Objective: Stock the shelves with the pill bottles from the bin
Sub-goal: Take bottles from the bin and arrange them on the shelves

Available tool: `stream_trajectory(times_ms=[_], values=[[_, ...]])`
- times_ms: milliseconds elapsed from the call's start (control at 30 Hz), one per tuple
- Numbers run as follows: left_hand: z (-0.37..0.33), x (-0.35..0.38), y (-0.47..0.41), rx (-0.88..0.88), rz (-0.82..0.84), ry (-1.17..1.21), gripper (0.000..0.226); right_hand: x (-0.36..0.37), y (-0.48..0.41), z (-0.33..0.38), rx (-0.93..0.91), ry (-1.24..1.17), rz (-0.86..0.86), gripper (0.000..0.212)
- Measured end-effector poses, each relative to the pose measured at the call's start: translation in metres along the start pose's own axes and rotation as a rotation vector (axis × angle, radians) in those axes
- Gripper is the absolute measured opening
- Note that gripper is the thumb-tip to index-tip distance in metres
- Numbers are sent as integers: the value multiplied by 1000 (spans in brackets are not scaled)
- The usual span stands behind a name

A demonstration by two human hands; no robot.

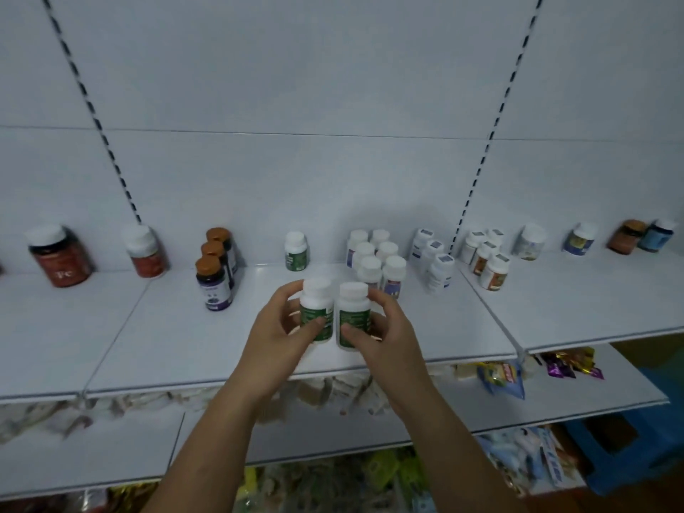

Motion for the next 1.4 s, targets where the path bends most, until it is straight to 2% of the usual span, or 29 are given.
stream_trajectory(times_ms=[200, 400, 500, 600, 667, 767, 833, 933, 1233, 1400], values=[[39, -4, -79, 4, -74, -127, 55, 50, -28, -29, 2, 121, 91, 57], [61, 6, -125, -70, -129, -80, 51, 93, -63, -44, -116, 248, 164, 56], [74, 4, -134, -114, -146, -33, 55, 105, -78, -54, -141, 233, 172, 59], [82, 9, -138, -204, -111, 118, 55, 113, -85, -57, -140, 199, 197, 54], [87, 14, -143, -295, -110, 273, 50, 117, -89, -59, -121, 172, 217, 55], [88, 19, -147, -352, -149, 374, 37, 122, -97, -61, -83, 120, 221, 53], [84, 21, -148, -339, -151, 401, 33, 124, -102, -59, -66, 88, 219, 48], [82, 21, -149, -316, -141, 414, 37, 127, -108, -55, -67, 71, 230, 49], [82, 18, -150, -180, -189, 238, 42, 137, -113, -65, -68, 108, 214, 46], [86, 22, -154, -170, -205, 189, 42, 137, -118, -72, -68, 137, 172, 51]])
Point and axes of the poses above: each hand's wrist, its own y-axis away from the middle knuckle, its own x-axis out of the palm, z = x × y, the point moved 6 cm from there along -y, towards the middle knuckle, and after that the axes turned 15 degrees about -z, right-handed, at the moved point
